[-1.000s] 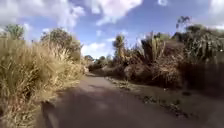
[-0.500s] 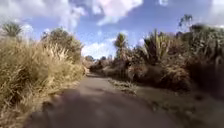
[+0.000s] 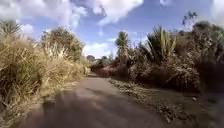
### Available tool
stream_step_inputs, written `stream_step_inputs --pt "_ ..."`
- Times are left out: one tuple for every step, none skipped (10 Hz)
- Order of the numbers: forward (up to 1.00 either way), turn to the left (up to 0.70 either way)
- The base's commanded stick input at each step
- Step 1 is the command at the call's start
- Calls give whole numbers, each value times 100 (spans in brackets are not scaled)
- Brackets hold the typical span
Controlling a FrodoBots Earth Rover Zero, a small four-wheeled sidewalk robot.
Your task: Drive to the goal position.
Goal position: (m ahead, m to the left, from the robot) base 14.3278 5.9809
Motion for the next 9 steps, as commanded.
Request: stream_step_inputs --pt "70 0" --pt "70 0" --pt "70 0" --pt "70 0" --pt "70 0" --pt "70 0" --pt "70 0" --pt "70 0" --pt "70 0"
